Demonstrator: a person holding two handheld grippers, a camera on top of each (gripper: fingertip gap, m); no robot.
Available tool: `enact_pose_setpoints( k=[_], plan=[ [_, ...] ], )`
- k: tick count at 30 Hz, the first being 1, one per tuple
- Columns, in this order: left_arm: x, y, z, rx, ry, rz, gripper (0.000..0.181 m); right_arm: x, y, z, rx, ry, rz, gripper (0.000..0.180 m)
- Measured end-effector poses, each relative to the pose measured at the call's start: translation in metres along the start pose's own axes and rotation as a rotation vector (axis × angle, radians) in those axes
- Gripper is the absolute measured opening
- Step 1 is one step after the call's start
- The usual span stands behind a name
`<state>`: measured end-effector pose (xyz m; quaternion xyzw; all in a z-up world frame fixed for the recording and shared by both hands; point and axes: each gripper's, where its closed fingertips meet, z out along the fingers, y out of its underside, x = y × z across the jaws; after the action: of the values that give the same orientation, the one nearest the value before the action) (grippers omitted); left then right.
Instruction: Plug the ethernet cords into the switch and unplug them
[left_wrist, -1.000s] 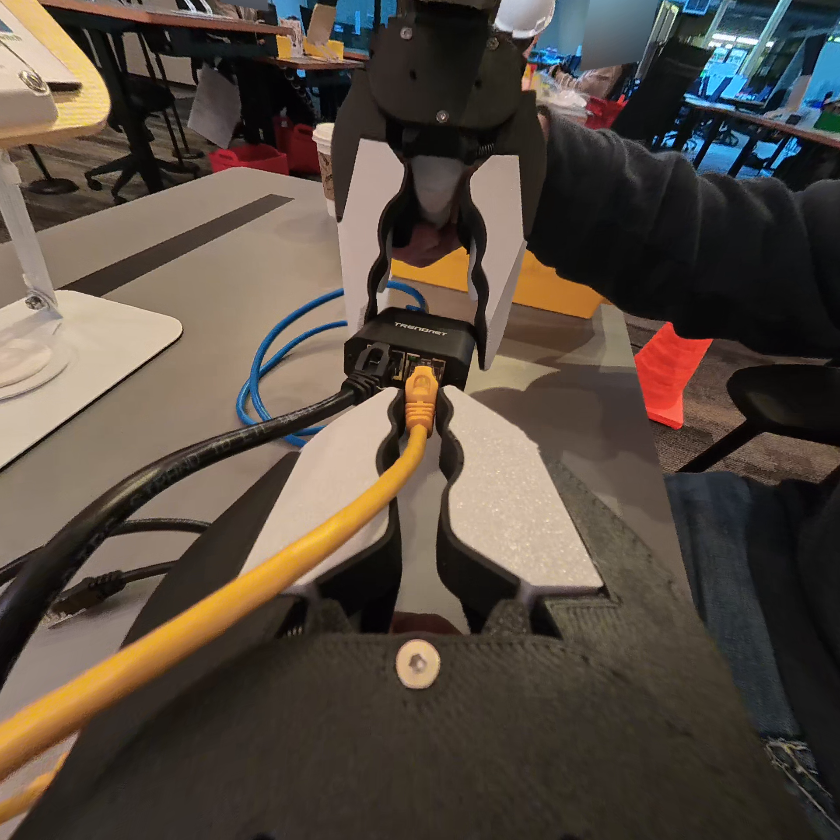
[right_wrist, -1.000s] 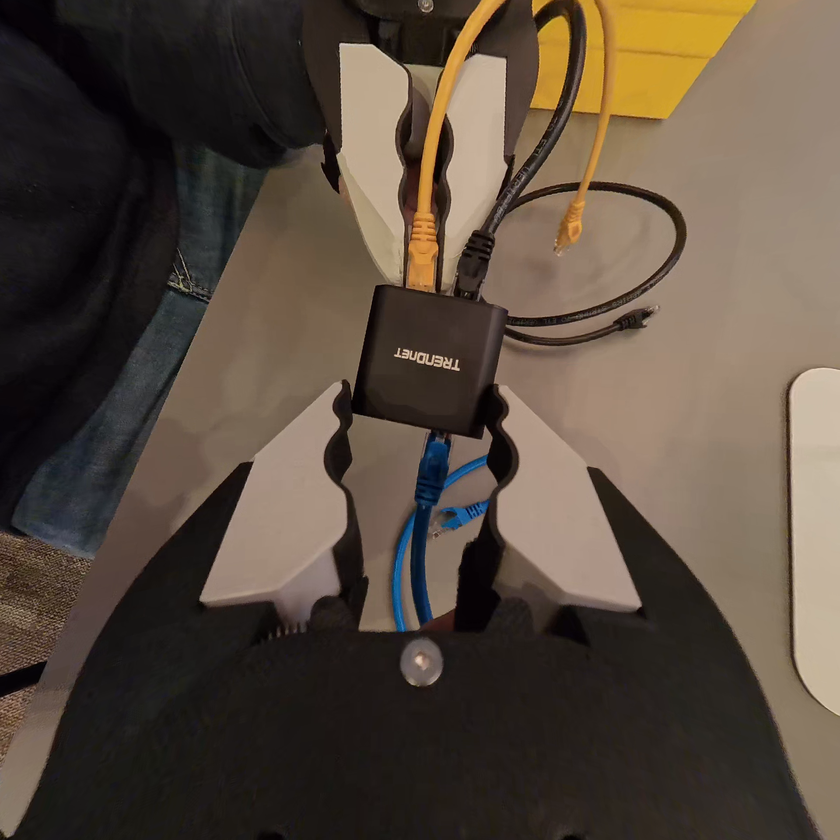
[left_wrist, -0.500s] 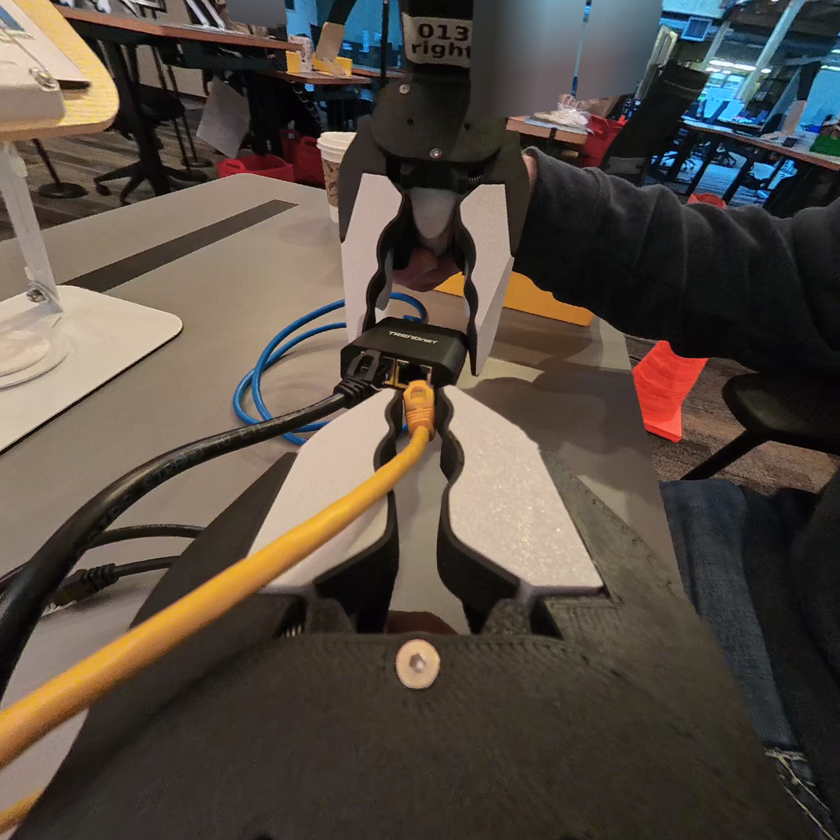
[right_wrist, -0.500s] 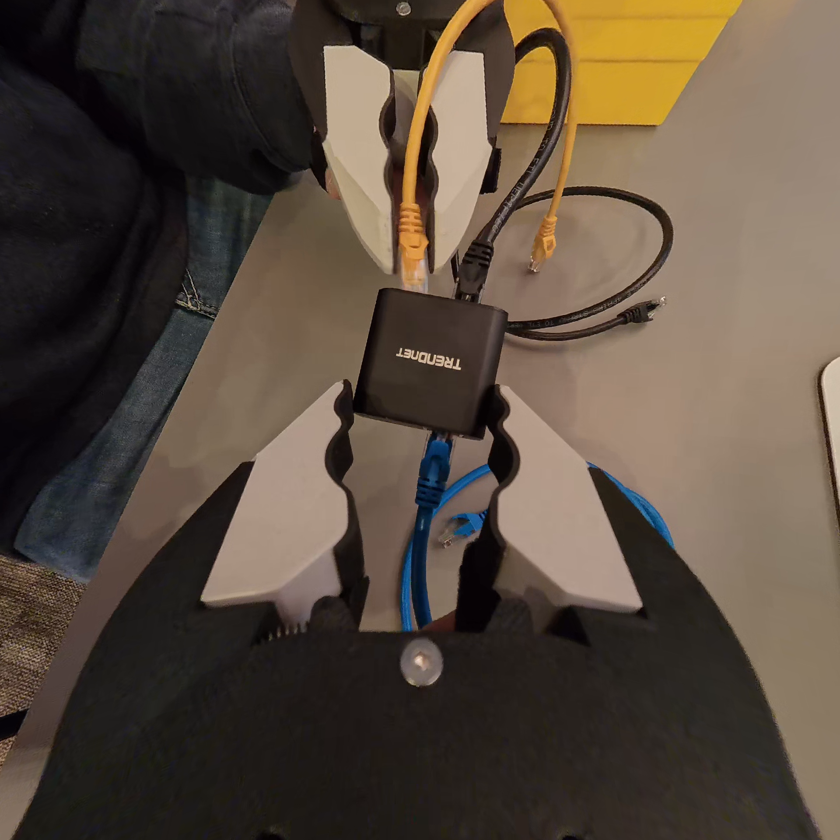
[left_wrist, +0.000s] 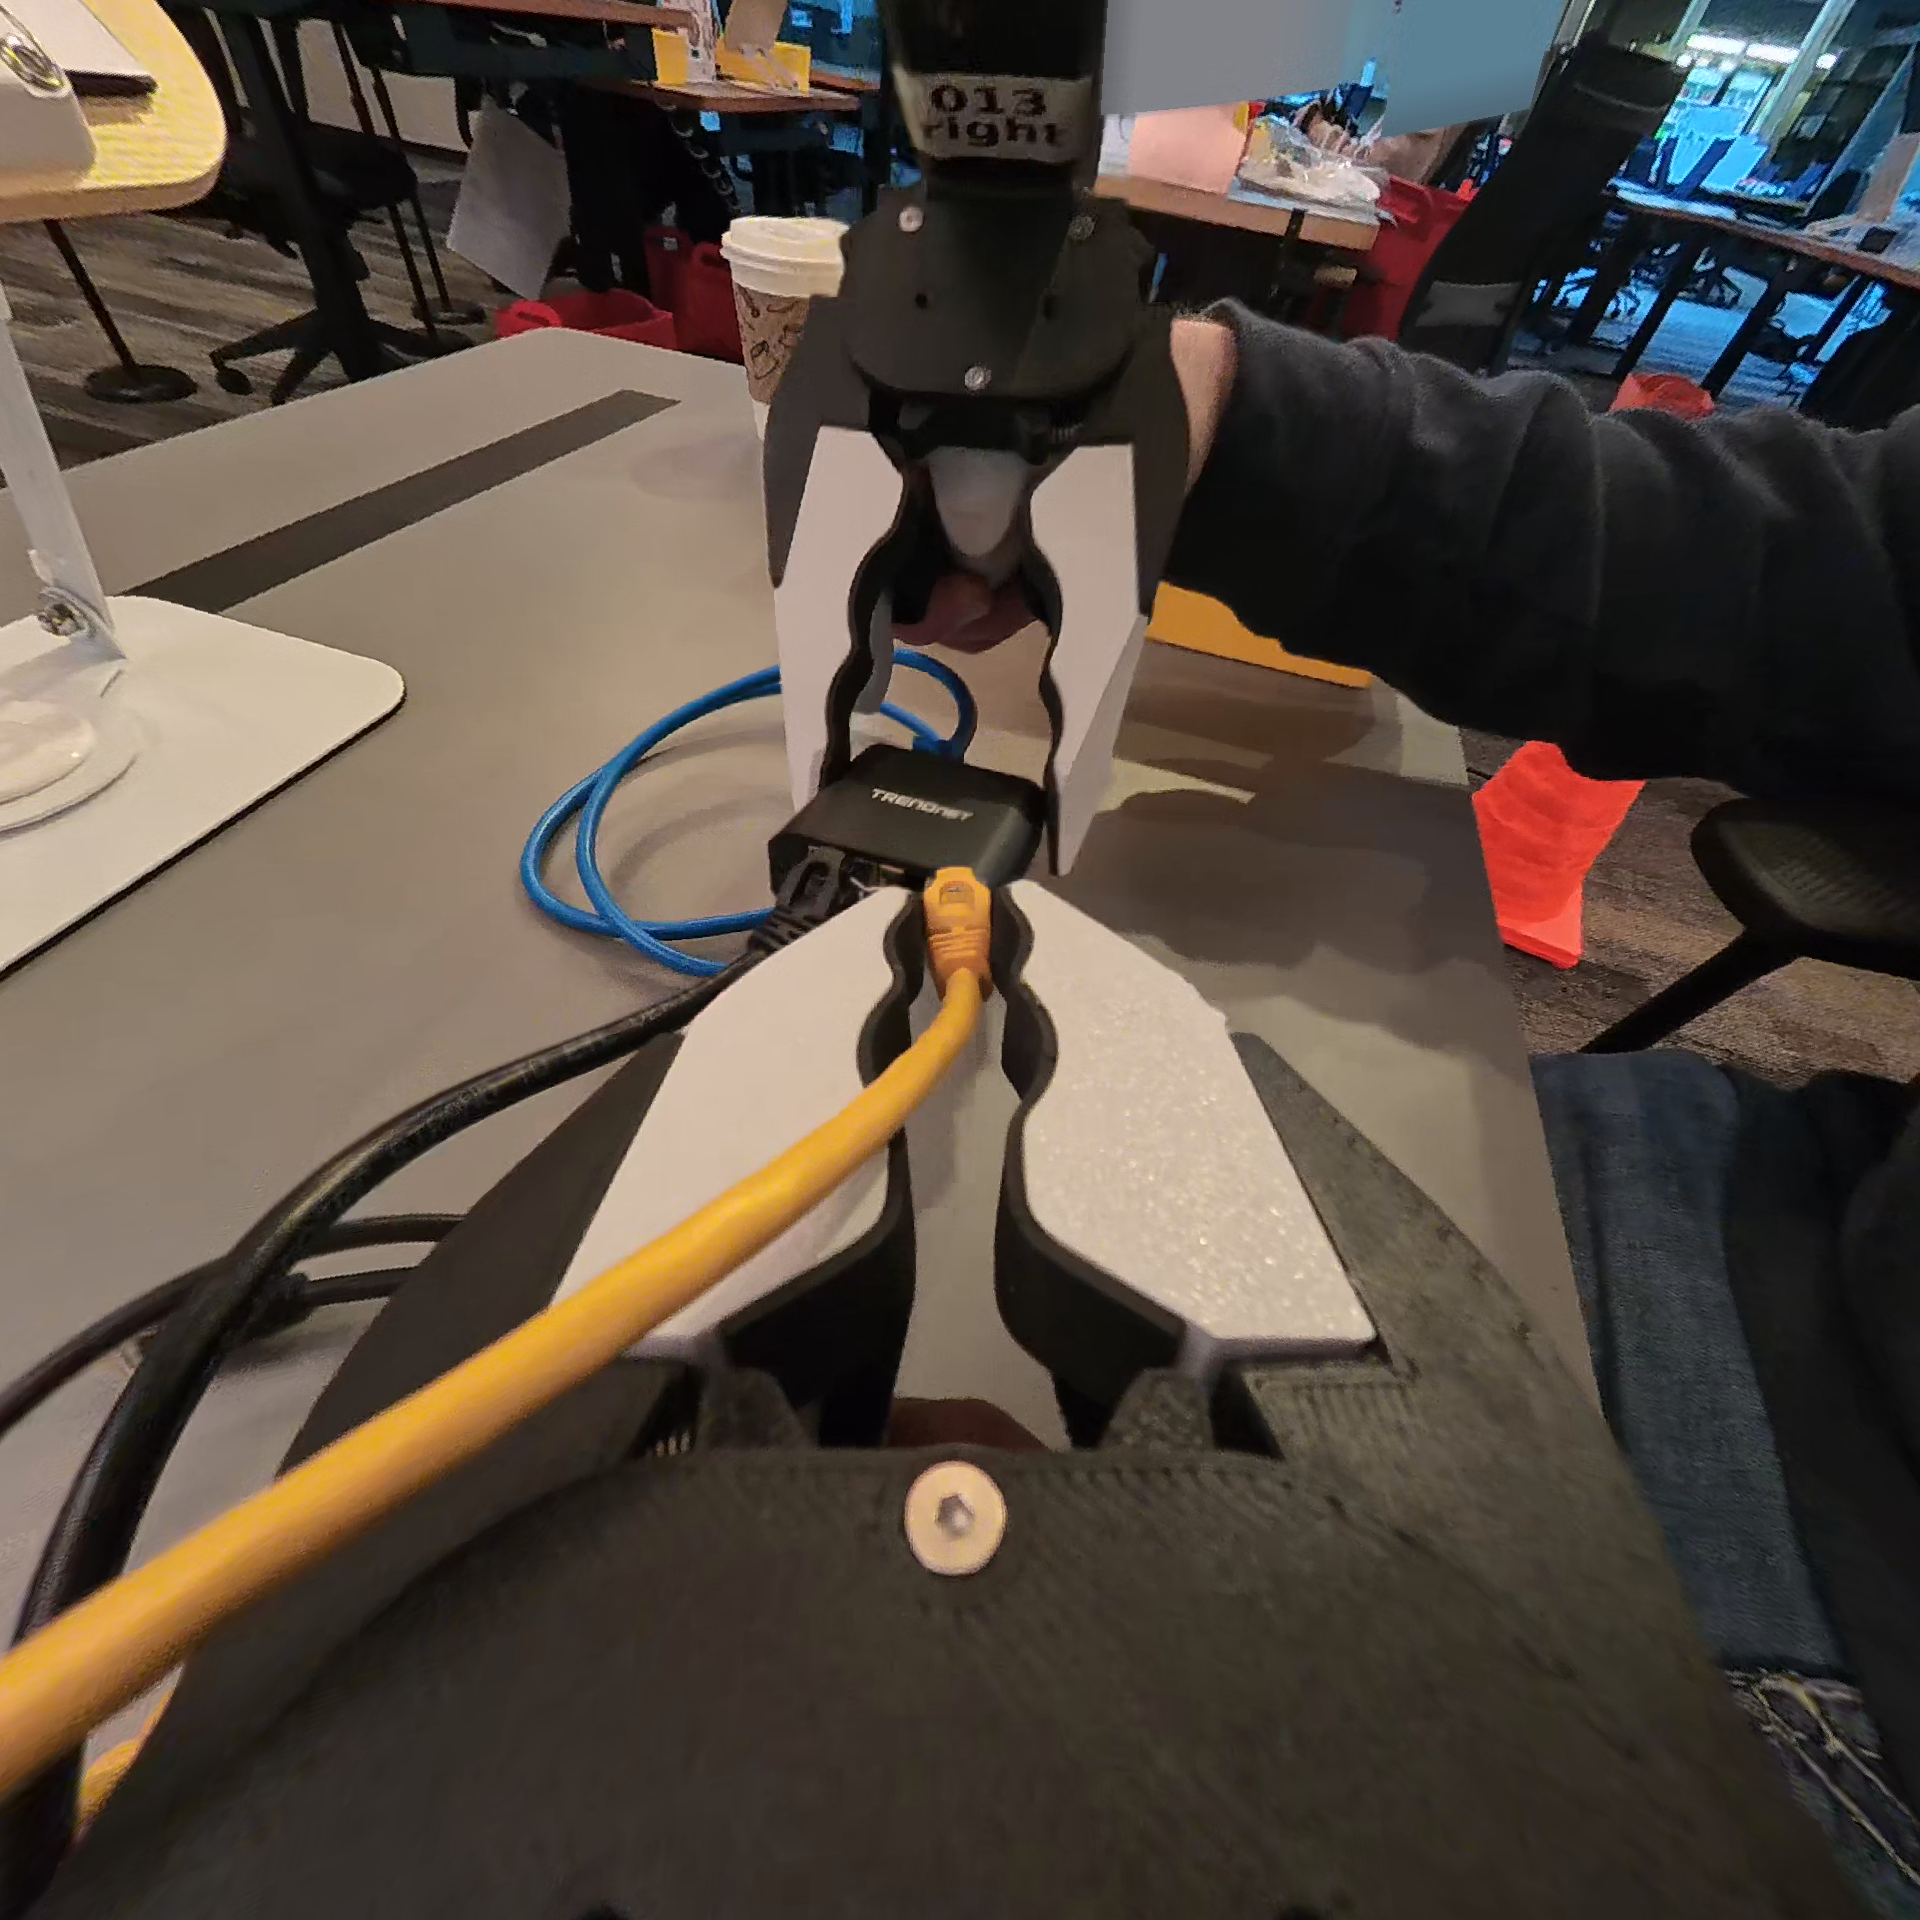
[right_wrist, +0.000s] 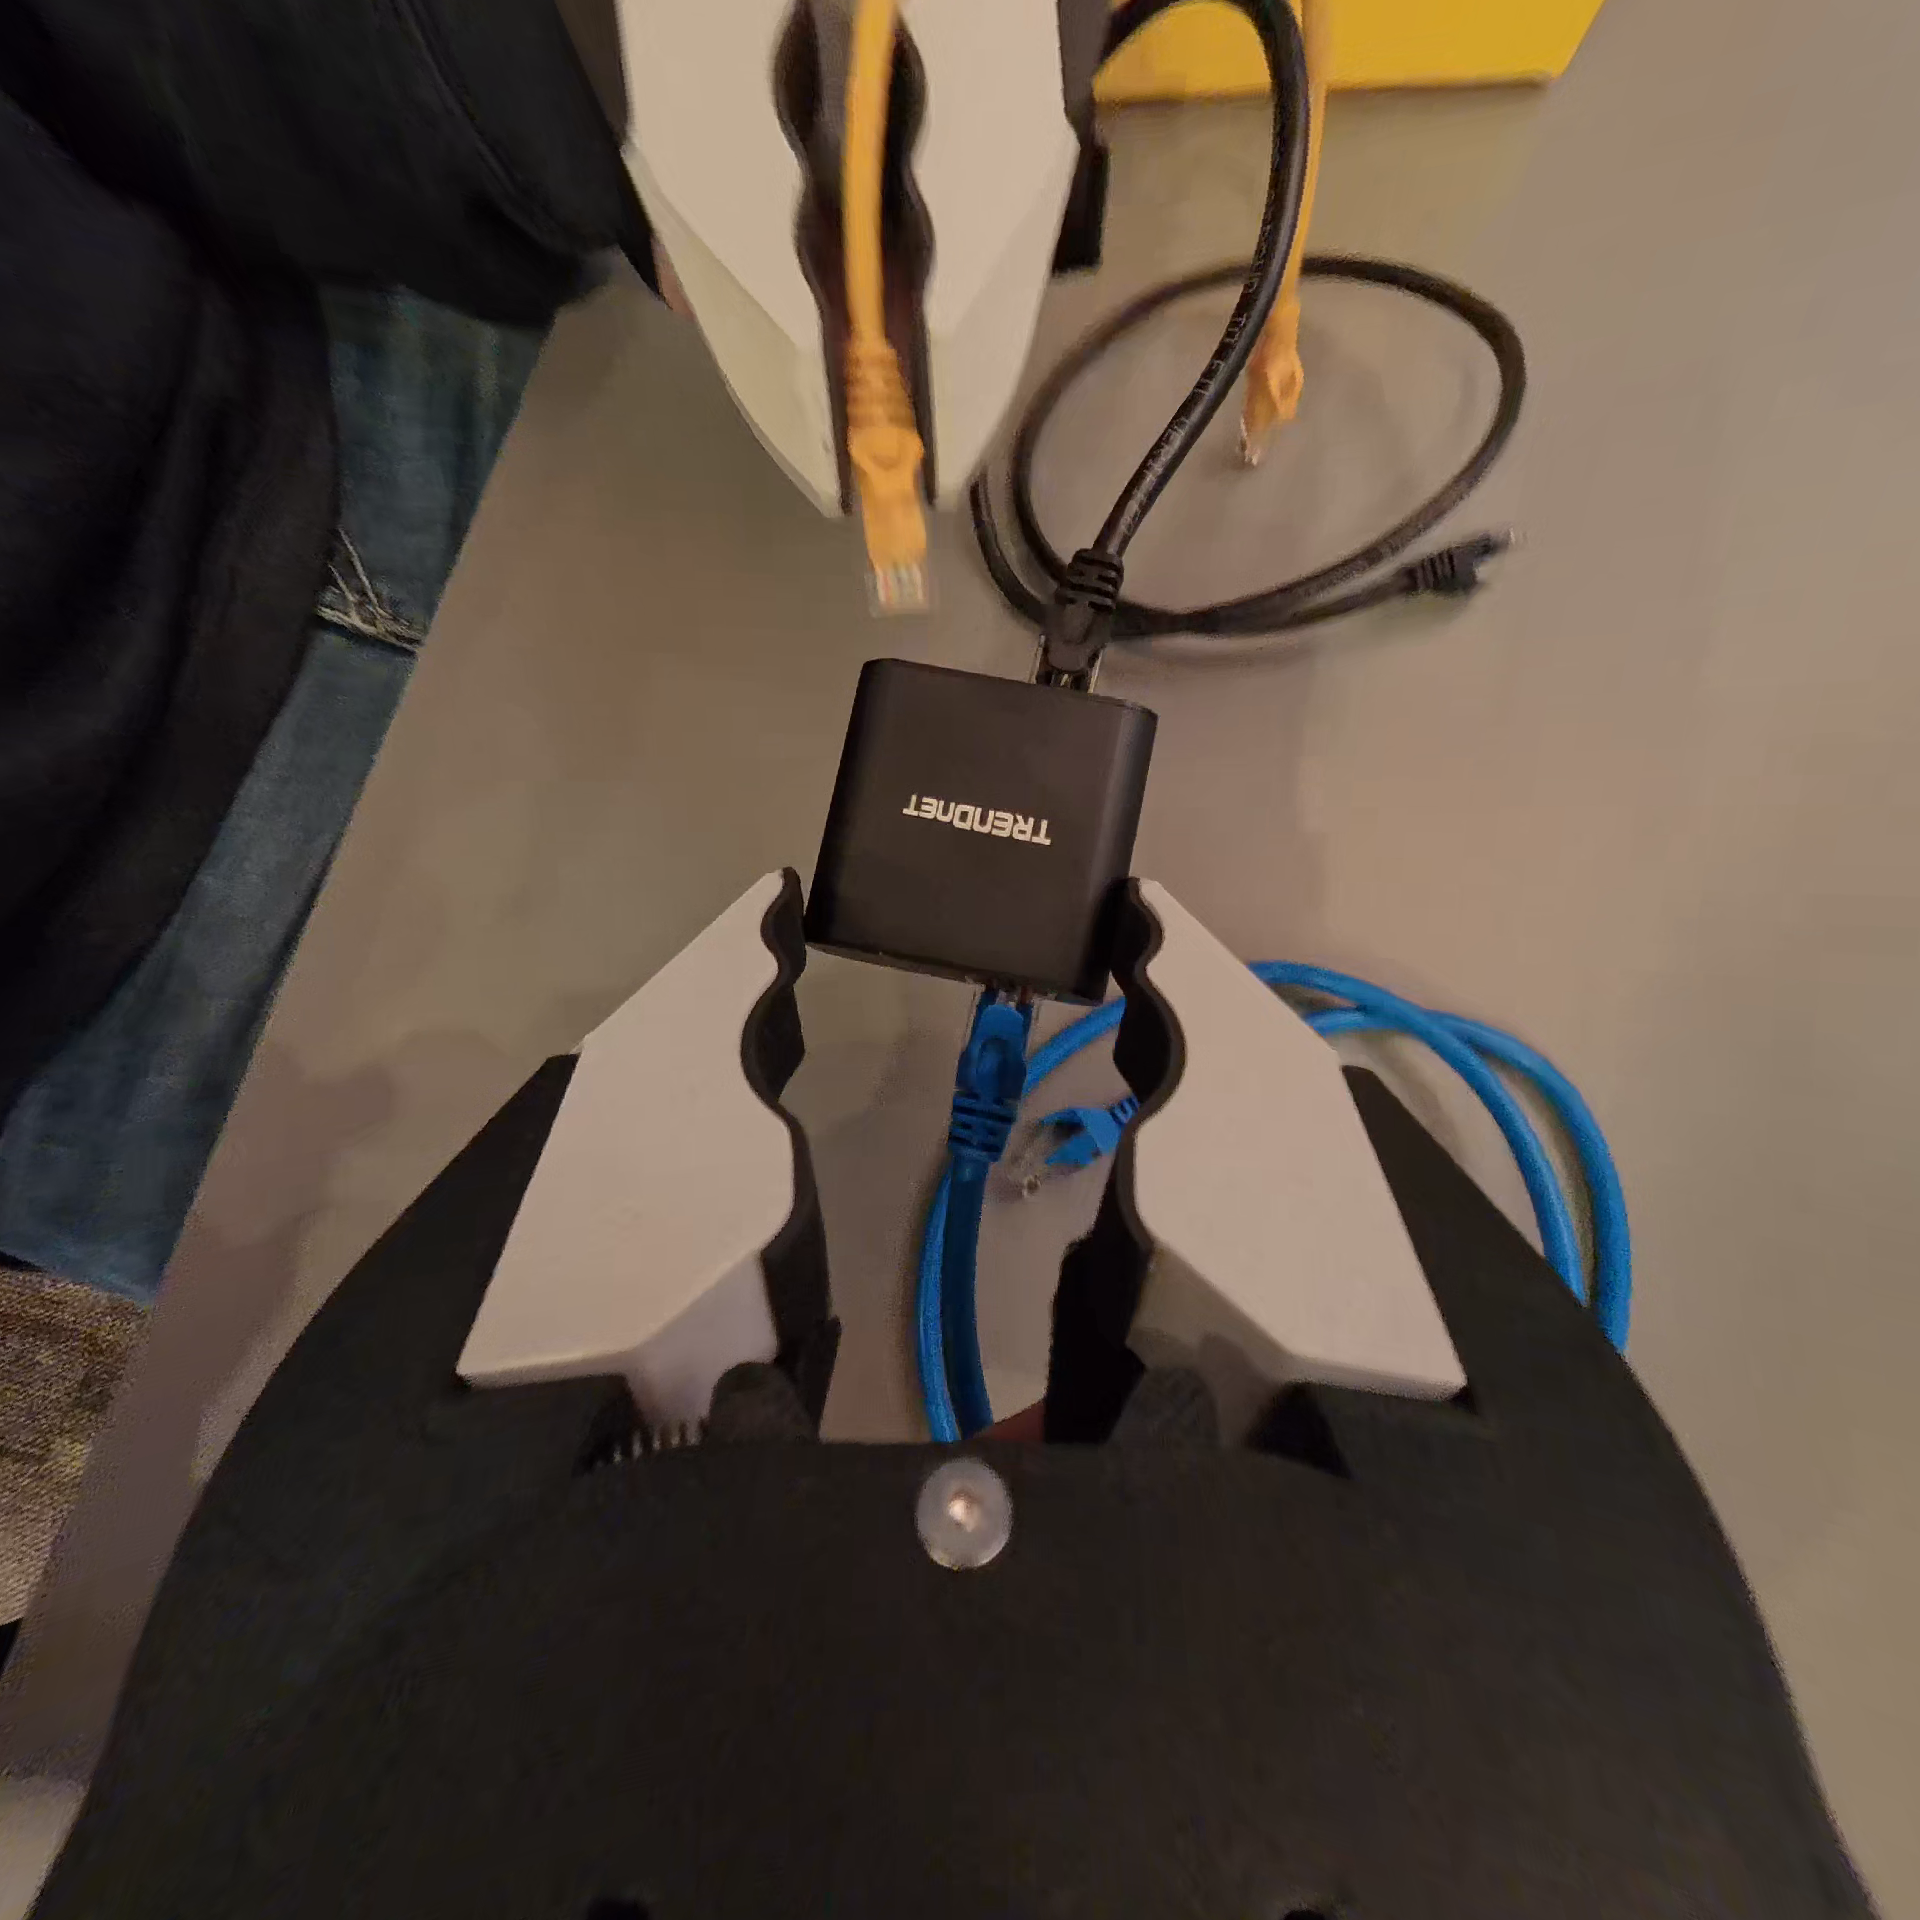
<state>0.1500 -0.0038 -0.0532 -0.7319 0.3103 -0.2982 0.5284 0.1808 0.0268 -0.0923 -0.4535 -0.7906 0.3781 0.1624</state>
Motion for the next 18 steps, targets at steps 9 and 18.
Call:
enact_pose_setpoints(
  k=[9,18],
  plan=[
    [0.001,0.005,0.001,-0.004,0.001,0.009,0.012,0.017,0.047,0.034,-0.168,0.091,0.025,0.059],
    [0.003,-0.001,-0.001,0.042,0.021,-0.001,0.012,-0.013,-0.032,-0.001,0.183,0.113,-0.053,0.05]
  ],
)
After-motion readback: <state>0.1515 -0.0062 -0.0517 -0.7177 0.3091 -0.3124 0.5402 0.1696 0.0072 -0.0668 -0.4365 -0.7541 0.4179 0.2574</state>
